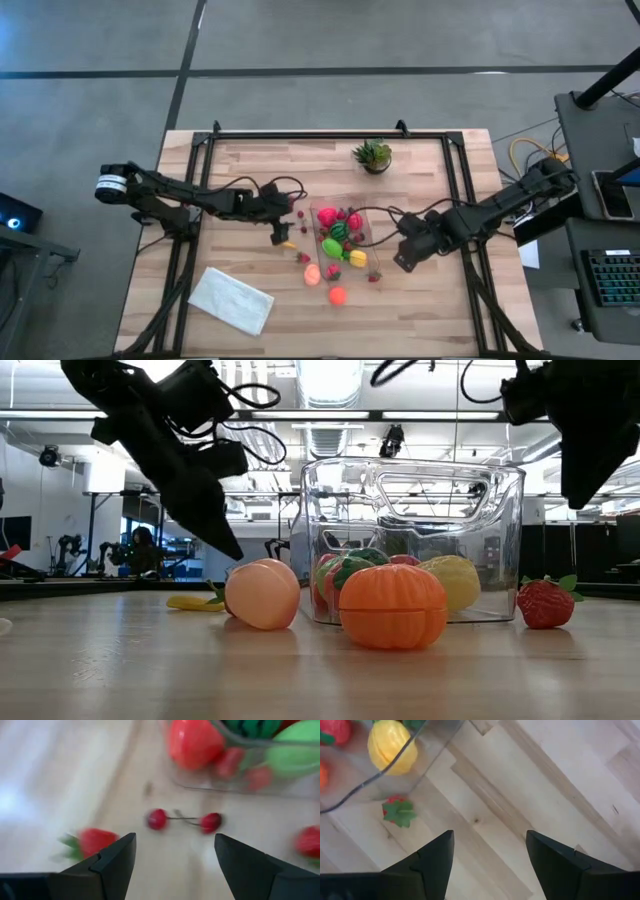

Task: Pick and placing Produce into tupperware
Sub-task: Put the red cherry into the transparent bin

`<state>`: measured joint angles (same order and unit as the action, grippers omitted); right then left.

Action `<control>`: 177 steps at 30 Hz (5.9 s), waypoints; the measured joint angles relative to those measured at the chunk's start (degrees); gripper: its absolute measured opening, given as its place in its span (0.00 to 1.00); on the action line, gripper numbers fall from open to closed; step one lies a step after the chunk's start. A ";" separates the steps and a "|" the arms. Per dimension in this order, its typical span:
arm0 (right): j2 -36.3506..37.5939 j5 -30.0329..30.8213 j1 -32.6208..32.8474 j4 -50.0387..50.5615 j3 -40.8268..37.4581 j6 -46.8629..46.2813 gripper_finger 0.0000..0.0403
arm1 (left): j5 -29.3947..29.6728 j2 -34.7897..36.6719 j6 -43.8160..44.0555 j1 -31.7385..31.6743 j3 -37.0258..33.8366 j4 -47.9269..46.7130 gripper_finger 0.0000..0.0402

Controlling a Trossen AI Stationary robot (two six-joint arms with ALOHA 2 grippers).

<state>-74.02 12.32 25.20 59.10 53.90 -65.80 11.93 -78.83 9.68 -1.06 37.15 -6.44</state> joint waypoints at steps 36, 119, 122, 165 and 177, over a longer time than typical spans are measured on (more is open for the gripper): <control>-0.02 5.83 0.93 0.44 -0.85 -5.83 0.59 | -0.22 -13.75 -16.54 -2.53 2.66 7.78 0.64; 0.00 5.74 0.93 -1.56 -4.37 -7.21 0.57 | -10.54 -12.92 -9.13 -9.69 4.66 4.02 0.39; 0.00 5.74 0.93 -1.45 -4.54 -7.13 0.57 | -10.54 -12.94 -9.12 -9.69 4.63 2.77 0.39; 0.00 7.21 0.93 -1.49 -4.98 -7.25 0.57 | -7.34 -11.60 -8.46 -9.49 6.05 1.73 0.20; -0.01 7.31 0.93 -1.44 -4.98 -7.21 0.57 | -1.86 11.46 0.30 -5.24 8.17 -0.65 0.20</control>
<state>-74.03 19.63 26.13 57.67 48.93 -73.01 10.07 -67.37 9.98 -6.30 45.32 -7.08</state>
